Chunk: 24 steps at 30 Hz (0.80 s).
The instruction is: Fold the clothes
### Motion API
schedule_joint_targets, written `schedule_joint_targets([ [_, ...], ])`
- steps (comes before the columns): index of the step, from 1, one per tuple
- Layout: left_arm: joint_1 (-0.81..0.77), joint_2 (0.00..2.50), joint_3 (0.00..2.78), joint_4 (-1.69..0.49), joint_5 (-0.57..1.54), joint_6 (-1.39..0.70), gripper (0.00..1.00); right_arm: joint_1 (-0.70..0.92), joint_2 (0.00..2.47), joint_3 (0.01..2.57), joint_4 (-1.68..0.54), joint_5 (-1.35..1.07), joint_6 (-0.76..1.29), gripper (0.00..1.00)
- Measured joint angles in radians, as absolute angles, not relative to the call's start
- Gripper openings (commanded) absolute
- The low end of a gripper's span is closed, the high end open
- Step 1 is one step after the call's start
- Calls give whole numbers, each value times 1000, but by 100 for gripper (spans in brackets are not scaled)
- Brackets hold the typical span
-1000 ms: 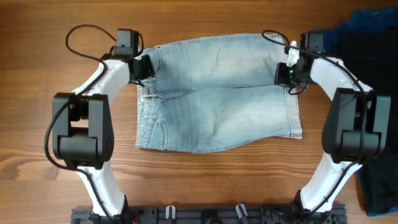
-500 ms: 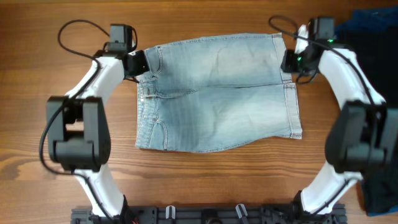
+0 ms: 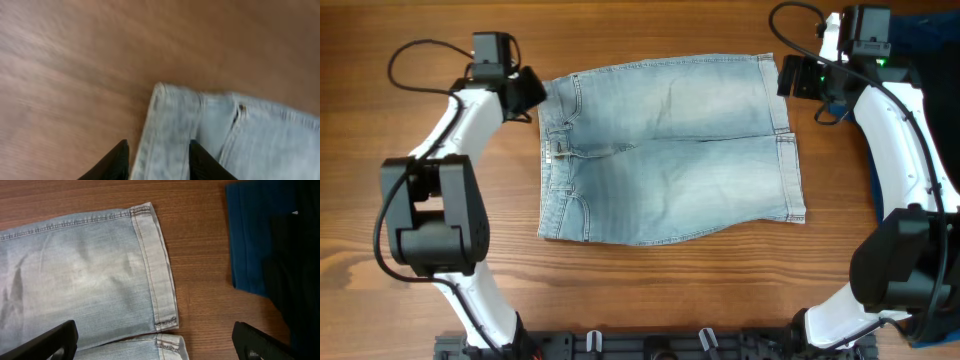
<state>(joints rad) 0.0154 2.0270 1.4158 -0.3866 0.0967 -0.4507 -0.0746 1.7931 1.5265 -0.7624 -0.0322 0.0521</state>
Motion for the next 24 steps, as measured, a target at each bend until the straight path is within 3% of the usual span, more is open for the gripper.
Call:
schedule_joint_targets([
  [11,20,2138,1419,-328,167,-450,36,-75,1793,1526,-762,-28,52,100],
  [16,20,2152,1419,-299,178,-411,6,-75,1793,1526,-762,-25,52,100],
  [24,20,2193,1422,-161,197,-370,4,-75,1793,1526,-762,-25,52,100],
])
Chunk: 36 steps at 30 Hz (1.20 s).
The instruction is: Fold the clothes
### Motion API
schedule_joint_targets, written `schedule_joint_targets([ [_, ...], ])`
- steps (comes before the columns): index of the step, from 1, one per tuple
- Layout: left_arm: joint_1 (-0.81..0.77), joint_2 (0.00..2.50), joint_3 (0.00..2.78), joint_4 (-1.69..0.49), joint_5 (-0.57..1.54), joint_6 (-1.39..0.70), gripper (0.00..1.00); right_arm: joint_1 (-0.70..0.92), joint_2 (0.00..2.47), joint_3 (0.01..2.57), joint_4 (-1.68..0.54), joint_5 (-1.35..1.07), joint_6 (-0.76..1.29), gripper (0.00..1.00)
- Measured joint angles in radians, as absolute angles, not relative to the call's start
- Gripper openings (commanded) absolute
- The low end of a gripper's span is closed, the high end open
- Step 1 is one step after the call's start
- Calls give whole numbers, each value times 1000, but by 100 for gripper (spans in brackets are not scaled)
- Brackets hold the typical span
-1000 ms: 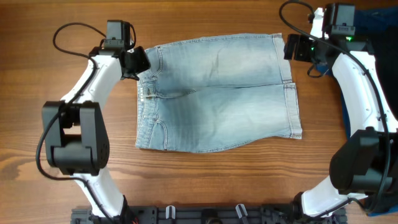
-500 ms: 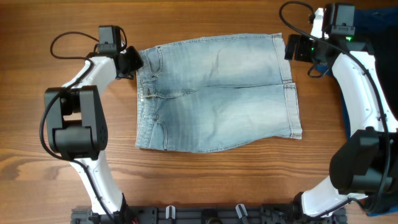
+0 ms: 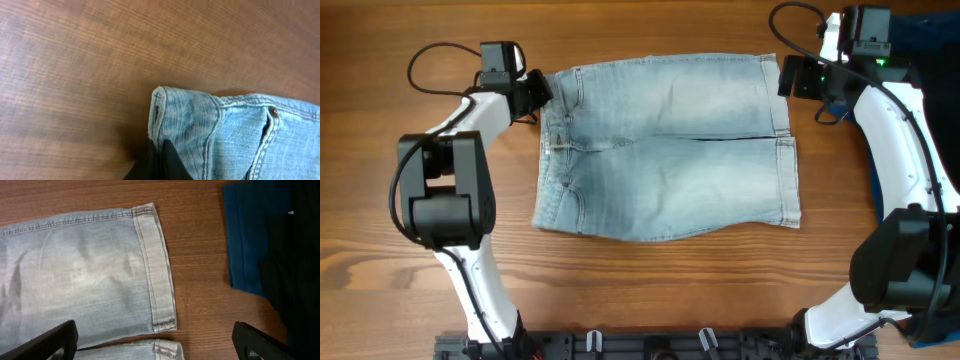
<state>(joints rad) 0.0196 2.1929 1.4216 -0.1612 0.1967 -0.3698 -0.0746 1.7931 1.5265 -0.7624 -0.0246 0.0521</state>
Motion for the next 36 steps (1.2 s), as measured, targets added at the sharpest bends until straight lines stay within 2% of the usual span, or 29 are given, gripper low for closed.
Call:
schedule_joint_targets([
  [4,19,2224,1422,-58,205,-362,17,-75,1793,1526,-762,-25,52,100],
  [6,18,2239,1424,-11,207,-358,28,-75,1793,1526,-762,-25,52,100],
  [7,18,2241,1425,7,207,-358,40,-75,1793,1526,-762,-25,52,100],
  [8,18,2242,1428,9,208,-354,59,-75,1793,1526,-762,-25,52,100],
  [9,17,2241,1435,1,208,-355,72,-75,1793,1526,-762,-25,52,100],
  [11,15,2230,1448,-30,204,-350,85,-75,1793,1526,-762,-25,52,100],
  [14,15,2150,1450,-127,197,-351,88,-75,1793,1526,-762,-25,52,100],
  [16,15,1995,1454,-229,191,-353,87,-75,1793,1526,-762,-25,52,100],
  [20,15,1693,1485,-539,189,-353,89,-75,1793,1526,-762,-25,52,100],
  [23,15,1555,1507,-724,189,-353,90,-75,1793,1526,-751,-25,52,100],
  [27,15,1557,1504,-939,188,-361,91,-75,1793,1526,-727,-60,56,100],
  [29,15,1581,1496,-1015,188,-373,93,-75,1793,1527,-835,-67,52,100],
  [31,15,1599,1493,-1063,188,-381,95,-80,1792,1526,-969,-72,56,88],
  [36,15,1617,1491,-1104,188,-388,100,-91,1716,1517,-1352,-70,138,70],
])
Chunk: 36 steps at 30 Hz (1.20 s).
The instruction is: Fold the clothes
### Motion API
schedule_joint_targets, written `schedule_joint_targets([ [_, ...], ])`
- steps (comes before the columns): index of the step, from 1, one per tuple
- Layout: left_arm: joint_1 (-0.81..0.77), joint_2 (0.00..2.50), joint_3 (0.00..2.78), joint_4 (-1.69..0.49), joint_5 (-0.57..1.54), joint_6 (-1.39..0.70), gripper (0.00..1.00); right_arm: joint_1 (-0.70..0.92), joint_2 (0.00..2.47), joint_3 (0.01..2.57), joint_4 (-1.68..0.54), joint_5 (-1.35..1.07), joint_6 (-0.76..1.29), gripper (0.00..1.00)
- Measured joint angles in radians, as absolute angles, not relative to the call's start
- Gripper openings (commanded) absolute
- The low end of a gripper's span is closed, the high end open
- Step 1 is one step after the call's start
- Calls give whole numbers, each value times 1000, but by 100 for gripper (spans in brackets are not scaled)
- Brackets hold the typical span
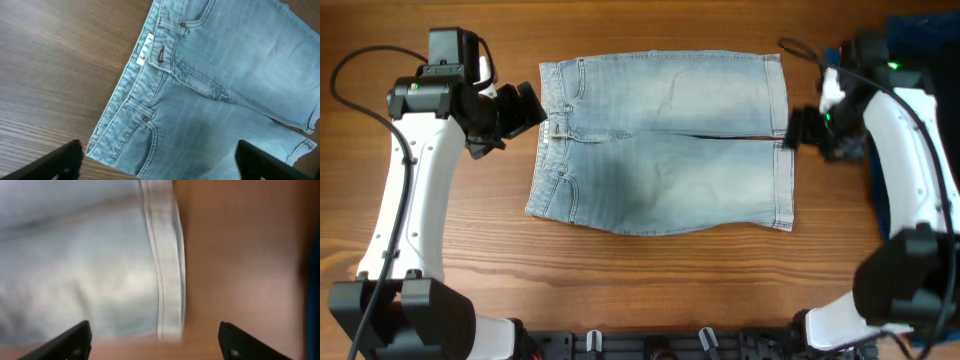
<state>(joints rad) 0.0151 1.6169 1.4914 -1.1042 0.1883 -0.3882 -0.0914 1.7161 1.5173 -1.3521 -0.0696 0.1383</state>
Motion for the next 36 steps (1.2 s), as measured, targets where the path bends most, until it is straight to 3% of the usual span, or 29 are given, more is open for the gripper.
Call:
schedule_joint_targets([
  [4,15,1625,1491,-1102,188,-391,100,-91,1621,1452,-1426,-70,223,42],
  [5,15,1627,1491,-1102,188,-391,100,-91,1609,1407,-1416,-71,239,41],
  [11,15,1648,1491,-1104,189,-391,100,-91,1610,1145,-1233,-128,302,61],
  [13,15,1651,1491,-1104,188,-391,100,-91,1610,1106,-1201,-132,327,64],
  [24,14,1652,1491,-1104,189,-391,100,-91,1610,953,-1007,-110,395,64],
  [29,13,1652,1491,-1107,188,-391,100,-91,1610,944,-994,-70,424,51],
  [36,12,1652,1491,-1107,188,-391,100,-91,1610,916,-923,-62,430,50],
])
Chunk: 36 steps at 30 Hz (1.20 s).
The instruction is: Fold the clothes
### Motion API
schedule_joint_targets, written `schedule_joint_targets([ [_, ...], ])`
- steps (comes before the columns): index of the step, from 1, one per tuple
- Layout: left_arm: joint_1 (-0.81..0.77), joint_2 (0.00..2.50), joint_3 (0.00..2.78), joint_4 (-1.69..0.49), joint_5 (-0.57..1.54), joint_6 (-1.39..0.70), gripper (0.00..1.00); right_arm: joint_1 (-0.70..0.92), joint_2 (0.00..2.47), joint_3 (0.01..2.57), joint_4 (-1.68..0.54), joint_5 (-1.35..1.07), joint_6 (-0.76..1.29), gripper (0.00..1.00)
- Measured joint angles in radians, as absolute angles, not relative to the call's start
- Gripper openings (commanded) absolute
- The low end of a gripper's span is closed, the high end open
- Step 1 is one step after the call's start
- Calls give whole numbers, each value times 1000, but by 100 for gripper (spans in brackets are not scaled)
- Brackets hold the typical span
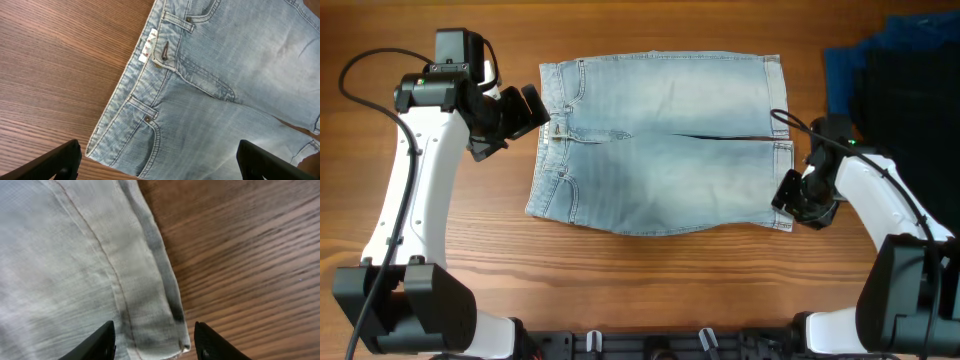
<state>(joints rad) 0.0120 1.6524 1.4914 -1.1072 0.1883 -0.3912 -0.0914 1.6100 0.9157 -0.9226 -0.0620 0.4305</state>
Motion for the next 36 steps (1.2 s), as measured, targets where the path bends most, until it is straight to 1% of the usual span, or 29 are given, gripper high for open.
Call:
schedule_joint_targets([
  [1,12,1652,1491,-1107,188,-391,100,-91,1610,908,-922,-62,430,47],
  [2,12,1652,1491,-1107,188,-391,100,-91,1610,904,-922,-62,430,40],
  [3,12,1652,1491,-1107,188,-391,100,-91,1610,904,-921,-62,433,30],
  [4,12,1652,1491,-1107,188,-391,100,-91,1610,904,-921,-62,439,24],
  [5,12,1652,1491,-1107,188,-391,100,-91,1610,904,-922,-62,435,12],
  [6,12,1652,1491,-1107,188,-391,100,-91,1610,904,-921,-62,443,4],
  [14,12,1652,1491,-1107,188,-391,100,-107,1610,904,-936,-29,441,4],
  [17,12,1652,1491,-1108,189,-391,100,-166,1610,903,-966,-8,453,4],
  [21,12,1652,1491,-1107,188,-391,100,-246,1610,902,-925,-2,456,5],
  [22,12,1652,1491,-1107,188,-391,99,-252,1610,902,-913,-2,456,9],
  [23,12,1652,1491,-1107,188,-391,97,-253,1610,902,-894,-3,455,14],
  [24,12,1652,1491,-1107,188,-391,91,-253,1610,902,-884,-2,452,19],
  [25,12,1652,1491,-1106,189,-394,84,-253,1610,904,-883,-2,449,31],
  [26,12,1652,1491,-1099,188,-393,69,-253,1610,908,-888,-3,442,35],
  [27,12,1652,1491,-1089,188,-398,38,-253,1610,926,-906,-2,435,43],
  [28,12,1652,1491,-1080,190,-401,11,-253,1610,952,-928,-3,425,45],
  [29,12,1652,1491,-1069,193,-404,4,-253,1610,977,-945,-7,415,45],
  [31,12,1652,1491,-1056,215,-402,4,-254,1612,1089,-984,-62,360,43],
  [32,10,1652,1491,-1051,231,-401,4,-254,1612,1142,-984,-112,321,40],
  [33,4,1652,1491,-1048,246,-402,4,-253,1612,1185,-972,-170,278,33],
  [34,-7,1654,1491,-1045,260,-402,4,-250,1612,1215,-949,-236,236,28],
  [36,-42,1665,1491,-1034,277,-402,4,-229,1612,1230,-894,-353,167,18],
])
